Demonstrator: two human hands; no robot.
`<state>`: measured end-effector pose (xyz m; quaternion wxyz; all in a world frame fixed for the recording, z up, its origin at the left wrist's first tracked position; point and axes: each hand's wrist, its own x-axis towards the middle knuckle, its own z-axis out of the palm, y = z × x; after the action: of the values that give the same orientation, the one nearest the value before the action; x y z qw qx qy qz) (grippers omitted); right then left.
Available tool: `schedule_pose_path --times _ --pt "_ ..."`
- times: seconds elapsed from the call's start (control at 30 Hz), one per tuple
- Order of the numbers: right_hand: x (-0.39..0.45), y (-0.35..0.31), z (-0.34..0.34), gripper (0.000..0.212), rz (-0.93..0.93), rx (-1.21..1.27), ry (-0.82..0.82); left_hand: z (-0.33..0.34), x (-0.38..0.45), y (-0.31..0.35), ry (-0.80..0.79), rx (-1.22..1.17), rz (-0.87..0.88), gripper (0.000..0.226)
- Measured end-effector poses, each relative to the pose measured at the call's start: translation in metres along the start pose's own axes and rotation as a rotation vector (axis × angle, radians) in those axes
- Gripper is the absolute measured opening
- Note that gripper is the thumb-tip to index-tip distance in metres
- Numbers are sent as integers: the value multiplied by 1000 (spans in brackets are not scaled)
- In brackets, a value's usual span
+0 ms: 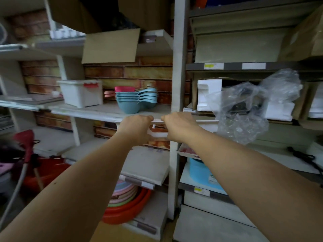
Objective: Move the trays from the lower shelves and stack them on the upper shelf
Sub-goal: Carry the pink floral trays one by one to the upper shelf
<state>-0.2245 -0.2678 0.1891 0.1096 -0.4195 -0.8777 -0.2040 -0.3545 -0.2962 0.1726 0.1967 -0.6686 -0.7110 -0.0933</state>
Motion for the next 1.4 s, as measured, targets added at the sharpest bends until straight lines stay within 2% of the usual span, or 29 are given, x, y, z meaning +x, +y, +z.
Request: schedule_pose_path --times 0.3,0.5,0.63,0.77,1.1,1.27,1.4 --pt "-22 -50 -22 26 -229 97 81 -26 -77 -24 -58 118 -263 52" --pt "-18 -96 -39 26 -377 168 136 -51 -118 -57 -74 192 -386 55" --pt "-10 -126 -48 25 -447 218 153 -61 -138 -83 -71 258 -456 40" --pt "6 -159 -57 20 -496 264 167 -69 -150 -114 -71 305 -508 38" --pt "85 -266 -65 22 -563 332 247 -65 -158 -238 -17 394 -587 30" --pt "144 -325 -71 10 -564 374 237 -61 -148 -319 6 426 -586 31" --pt "190 -366 -64 20 -537 373 264 -46 -134 -382 24 435 -584 30"
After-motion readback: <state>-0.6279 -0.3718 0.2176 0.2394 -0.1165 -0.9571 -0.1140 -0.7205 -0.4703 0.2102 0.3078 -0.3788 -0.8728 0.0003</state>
